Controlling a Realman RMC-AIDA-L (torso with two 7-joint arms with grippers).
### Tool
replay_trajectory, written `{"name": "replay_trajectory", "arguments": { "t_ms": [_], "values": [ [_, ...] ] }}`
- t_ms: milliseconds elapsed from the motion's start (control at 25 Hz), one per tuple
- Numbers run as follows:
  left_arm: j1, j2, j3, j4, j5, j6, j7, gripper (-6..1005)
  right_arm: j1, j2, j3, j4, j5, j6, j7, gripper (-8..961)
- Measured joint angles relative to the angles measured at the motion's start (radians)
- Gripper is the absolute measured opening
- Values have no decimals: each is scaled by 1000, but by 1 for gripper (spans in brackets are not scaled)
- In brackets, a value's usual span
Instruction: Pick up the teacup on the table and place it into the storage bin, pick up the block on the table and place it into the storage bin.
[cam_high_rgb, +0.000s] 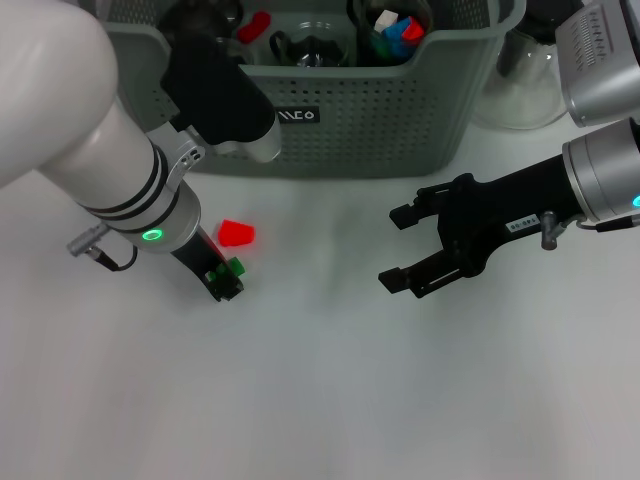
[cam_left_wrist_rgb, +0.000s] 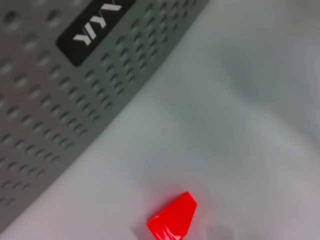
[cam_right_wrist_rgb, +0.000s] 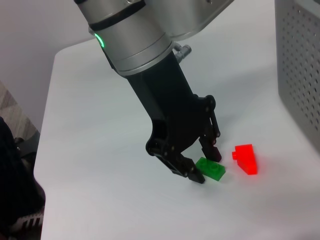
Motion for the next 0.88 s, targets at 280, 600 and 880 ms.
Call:
{"name": "replay_trajectory", "arguments": {
  "t_ms": [280, 600, 880],
  "values": [
    [-2, 2, -4, -4, 8, -2, -18, 281, 0, 0, 0, 0, 0, 0, 1, 949],
    [29, 0, 1, 113, 31, 59, -42, 186, 0, 0, 0, 0, 0, 0, 3, 949],
    [93, 2, -194, 512, -193, 296, -31, 188, -1, -3, 0, 0, 0, 0, 7, 949]
  ]
}}
